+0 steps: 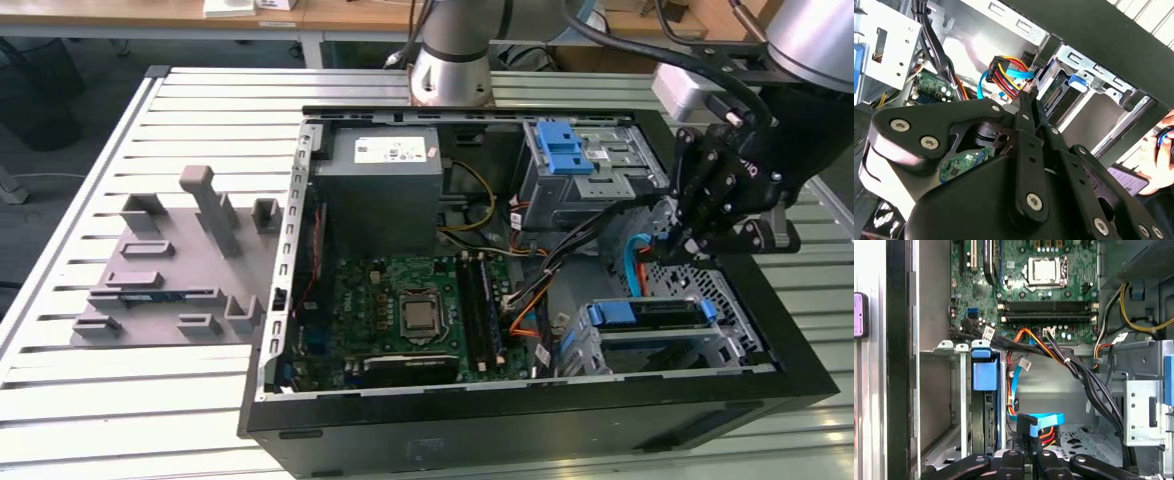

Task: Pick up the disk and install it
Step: 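Insert the first disk wire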

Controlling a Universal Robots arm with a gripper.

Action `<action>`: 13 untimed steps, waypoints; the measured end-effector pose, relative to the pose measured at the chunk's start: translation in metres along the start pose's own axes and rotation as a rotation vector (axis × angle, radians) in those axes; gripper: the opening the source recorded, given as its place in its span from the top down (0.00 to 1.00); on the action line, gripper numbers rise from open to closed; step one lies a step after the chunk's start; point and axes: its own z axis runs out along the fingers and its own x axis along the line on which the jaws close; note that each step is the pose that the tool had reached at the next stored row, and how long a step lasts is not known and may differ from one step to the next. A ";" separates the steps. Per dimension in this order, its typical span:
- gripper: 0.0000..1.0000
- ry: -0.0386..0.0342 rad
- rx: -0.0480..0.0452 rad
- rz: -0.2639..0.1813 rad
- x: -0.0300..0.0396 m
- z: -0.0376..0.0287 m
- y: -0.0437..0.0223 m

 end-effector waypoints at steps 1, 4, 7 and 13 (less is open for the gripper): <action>0.84 0.0000 -0.0090 0.000 0.0000 0.0006 -0.0007; 0.84 0.0005 -0.0162 0.000 0.0019 0.0035 -0.0027; 0.84 0.0004 -0.0163 0.001 0.0064 0.0070 -0.0032; 0.84 0.0000 -0.0164 0.003 0.0128 0.0115 -0.0036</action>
